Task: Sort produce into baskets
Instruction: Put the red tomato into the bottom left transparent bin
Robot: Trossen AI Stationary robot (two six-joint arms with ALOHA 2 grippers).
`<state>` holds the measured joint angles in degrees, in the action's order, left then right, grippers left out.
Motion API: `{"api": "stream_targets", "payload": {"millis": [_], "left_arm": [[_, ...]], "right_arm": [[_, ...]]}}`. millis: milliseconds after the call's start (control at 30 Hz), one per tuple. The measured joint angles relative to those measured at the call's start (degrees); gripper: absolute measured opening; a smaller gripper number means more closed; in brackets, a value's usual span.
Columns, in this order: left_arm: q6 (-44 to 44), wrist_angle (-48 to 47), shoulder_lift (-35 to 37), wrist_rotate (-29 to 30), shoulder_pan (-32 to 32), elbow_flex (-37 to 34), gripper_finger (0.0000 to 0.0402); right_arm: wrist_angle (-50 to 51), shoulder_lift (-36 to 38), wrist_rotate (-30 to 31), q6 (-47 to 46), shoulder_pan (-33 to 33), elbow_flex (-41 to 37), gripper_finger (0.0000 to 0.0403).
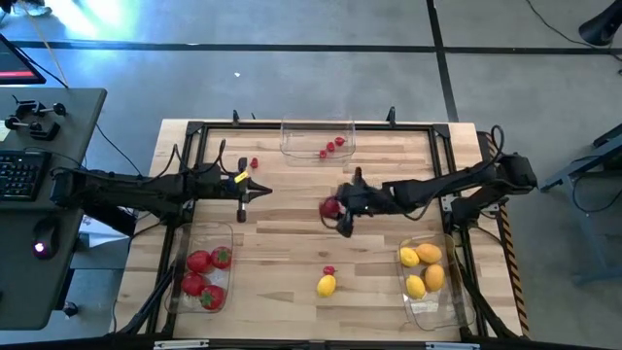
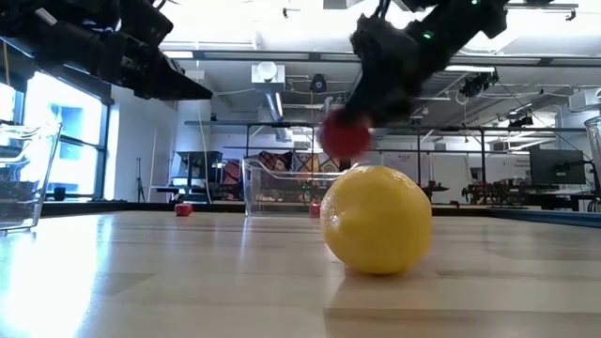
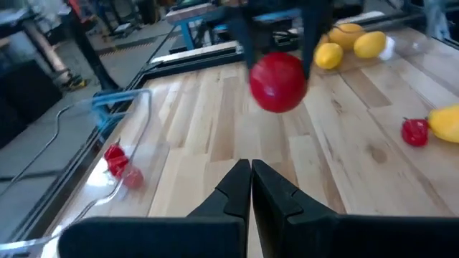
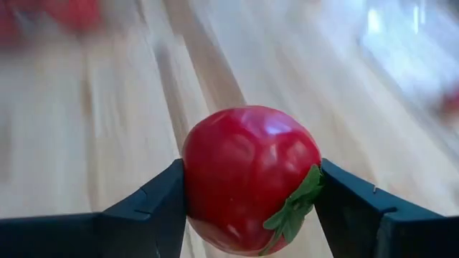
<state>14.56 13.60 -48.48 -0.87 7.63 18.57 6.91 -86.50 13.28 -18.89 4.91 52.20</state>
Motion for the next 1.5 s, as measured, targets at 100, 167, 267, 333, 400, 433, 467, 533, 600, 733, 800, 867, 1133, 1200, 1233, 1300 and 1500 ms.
{"api": "stream_targets", "payload": {"millis": [100,167,267,333,400,433,467,533,600,733,800,867,1133,1200,1233,1300,1500], "left_arm": [[1.66,1.66,-0.64,1.3,-1.87,0.0,0.0011],[2.12,4.28,-1.5,2.48,-3.34,0.0,0.0025],[3.45,8.78,-3.6,3.39,-6.14,0.04,0.0053],[4.31,11.95,-5.43,5.21,-8.05,0.04,0.0076],[5.39,15.09,-7.46,8.05,-9.79,0.04,0.0101],[5.85,16.68,-8.59,9.77,-10.7,0.04,0.0113],[6.36,18.31,-9.64,11.68,-11.5,0.04,0.0125],[7.64,21.5,-11.66,15.06,-13.04,0.04,0.0149],[9.76,24.53,-13.63,17.29,-14.56,0.04,0.0172],[13.74,29.93,-17.53,21.39,-17.57,0.9,0.0211],[15.72,30.95,-19.18,24.1,-19.01,2.16,0.0227],[17.43,31.5,-20.95,26.42,-20.31,3.35,0.0241],[23.29,33.36,-26.53,34.01,-24.21,8.65,0.0279],[24.44,33.54,-27.62,36.21,-24.6,9.73,0.0283],[24.89,33.61,-28.23,37.23,-24.7,10.27,0.0285],[25.39,33.33,-29.26,38.89,-24.83,10.87,0.0287],[25.41,33.47,-30.74,39.28,-24.95,12.47,0.0292]], "right_arm": [[-11.37,0.0,-0.47,3.94,-0.56,-1.69,0.0234],[-17.07,-0.15,-0.82,5.76,-0.82,-2.43,0.0234],[-22.69,-0.24,-0.92,7.47,-0.81,-3.11,0.0234],[-26.18,-0.24,-1.37,7.86,-0.81,-3.66,0.0234],[-28.79,-0.24,-2.21,8.23,-0.75,-4.27,0.0234],[-29.57,-0.24,-2.82,8.46,-0.75,-4.39,0.0234],[-30.16,-0.24,-2.86,8.48,-0.75,-4.39,0.0234],[-31.06,-0.24,-2.89,8.46,-0.75,-4.39,0.0234],[-32.17,-0.24,-2.95,8.44,-0.75,-4.39,0.0234],[-34.14,-0.24,-2.99,5.84,-0.75,-4.39,0.0234],[-34.8,-0.24,-2.99,4.04,-0.75,-4.39,0.0234],[-35.47,-0.24,-2.98,1.8,-0.75,-4.39,0.0234],[-37.67,-0.24,-2.94,-0.59,-0.75,-4.39,0.0235],[-38.13,-0.24,-2.95,-0.6,-0.75,-4.39,0.0235],[-38.26,-0.24,-2.95,-0.66,-0.75,-4.39,0.0235],[-38.44,-0.24,-2.95,-1.47,-0.75,-4.39,0.0235],[-39.34,-0.24,-2.97,-4.8,-0.75,-4.39,0.0235]]}}
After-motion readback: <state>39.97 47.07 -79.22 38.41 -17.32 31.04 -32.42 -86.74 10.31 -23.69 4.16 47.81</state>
